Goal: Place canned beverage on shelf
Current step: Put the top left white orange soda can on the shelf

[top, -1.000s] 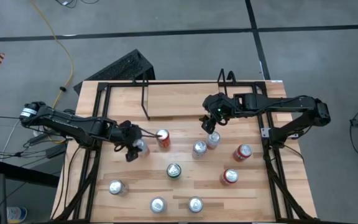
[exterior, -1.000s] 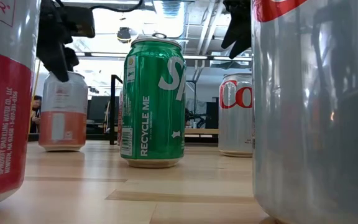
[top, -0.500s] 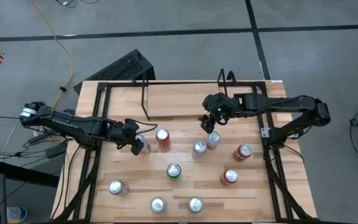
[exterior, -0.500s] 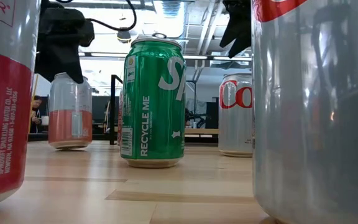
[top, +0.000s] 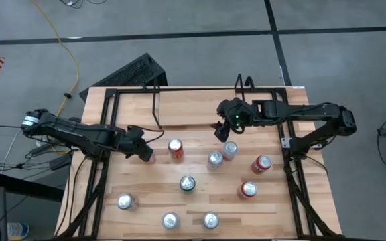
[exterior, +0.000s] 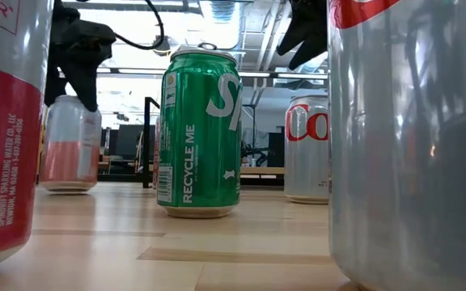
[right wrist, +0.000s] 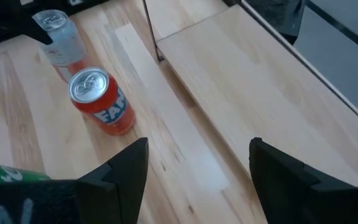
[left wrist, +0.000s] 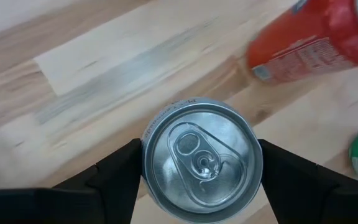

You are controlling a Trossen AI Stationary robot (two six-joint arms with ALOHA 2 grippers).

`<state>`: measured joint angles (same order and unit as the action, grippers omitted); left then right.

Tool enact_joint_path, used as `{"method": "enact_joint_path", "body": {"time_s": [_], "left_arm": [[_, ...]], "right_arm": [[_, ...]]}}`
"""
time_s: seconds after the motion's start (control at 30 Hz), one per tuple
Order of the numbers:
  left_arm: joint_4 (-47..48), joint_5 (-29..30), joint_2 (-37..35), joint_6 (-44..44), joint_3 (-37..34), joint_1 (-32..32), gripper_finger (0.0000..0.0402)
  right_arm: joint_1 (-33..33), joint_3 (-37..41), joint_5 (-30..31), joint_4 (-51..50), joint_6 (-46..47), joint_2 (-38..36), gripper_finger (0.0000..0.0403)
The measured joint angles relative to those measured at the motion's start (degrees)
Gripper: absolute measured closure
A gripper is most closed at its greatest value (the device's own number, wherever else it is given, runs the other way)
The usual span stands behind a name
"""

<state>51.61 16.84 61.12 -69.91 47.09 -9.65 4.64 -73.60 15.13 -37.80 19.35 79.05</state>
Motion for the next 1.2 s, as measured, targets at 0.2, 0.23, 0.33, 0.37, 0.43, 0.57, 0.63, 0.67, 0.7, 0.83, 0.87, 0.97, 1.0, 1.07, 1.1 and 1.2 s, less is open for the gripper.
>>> {"method": "enact_joint_path", "body": {"time_s": [0.2, 0.23, 0.33, 0.37, 0.43, 0.57, 0.63, 0.67, 0.7, 0.83, 0.87, 0.97, 1.0, 1.07, 1.1, 1.2], "left_arm": [[7.1, 4.1, -0.1, -6.5, 3.1, 0.2, 0.0134], [7.5, 4.9, -0.1, -7.6, 3.6, 0.2, 0.0134], [7.6, 6.4, -0.1, -10.1, 4.9, 0.2, 0.0134], [7.8, 6.9, -0.1, -10.7, 5.2, 0.2, 0.0134], [8.1, 8.0, -0.1, -11.5, 6.0, 0.2, 0.0134], [7.7, 10.9, -0.1, -12.4, 7.0, 0.2, 0.0134], [7.9, 11.0, -0.1, -12.4, 7.2, 0.2, 0.0134], [7.8, 10.9, -0.1, -12.5, 7.5, 0.3, 0.0134], [7.6, 10.9, -0.1, -12.8, 8.1, 0.4, 0.0134], [7.3, 11.4, -0.1, -11.3, 11.0, 1.0, 0.0134], [7.3, 11.8, -0.1, -10.4, 11.8, 1.2, 0.0134], [7.3, 12.4, -0.1, -8.1, 14.5, 1.9, 0.0134], [7.3, 12.4, -0.1, -7.3, 15.4, 2.2, 0.0134], [7.1, 12.4, -0.1, -5.8, 17.0, 2.5, 0.0134], [6.7, 12.4, -0.1, -5.0, 17.7, 2.7, 0.0134], [4.5, 12.4, -0.1, -2.4, 19.6, 3.0, 0.0134]], "right_arm": [[0.0, 0.0, 0.0, 1.4, -0.8, 0.0, 0.0145], [0.0, 0.0, 0.0, 1.6, -1.4, 0.0, 0.0145], [0.0, 0.0, 0.0, 3.5, -3.6, 0.0, 0.0145], [0.0, 0.0, 0.0, 4.6, -4.5, 0.0, 0.0145], [0.0, 0.0, 0.0, 6.9, -6.2, 0.0, 0.0145], [0.0, 0.0, 0.0, 11.7, -8.6, 0.0, 0.0145], [0.0, 0.0, 0.0, 12.9, -9.3, 0.0, 0.0145], [0.0, 0.0, 0.0, 13.3, -9.4, 0.0, 0.0145], [0.0, 0.0, 0.0, 13.6, -9.4, 0.0, 0.0145], [0.4, 0.0, 0.0, 13.4, -9.3, 0.0, 0.0145], [0.4, 0.0, 0.0, 13.4, -9.4, 0.0, 0.0145], [0.4, 0.0, 0.0, 13.4, -9.4, 0.0, 0.0145], [0.6, 0.0, 0.0, 13.4, -9.4, 0.0, 0.0145], [0.7, 0.0, 0.0, 13.4, -9.4, 0.0, 0.0145], [0.7, 0.0, 0.0, 13.4, -9.4, 0.0, 0.0145], [0.8, 0.0, 0.0, 13.4, -9.3, 0.0, 0.0145]]}}
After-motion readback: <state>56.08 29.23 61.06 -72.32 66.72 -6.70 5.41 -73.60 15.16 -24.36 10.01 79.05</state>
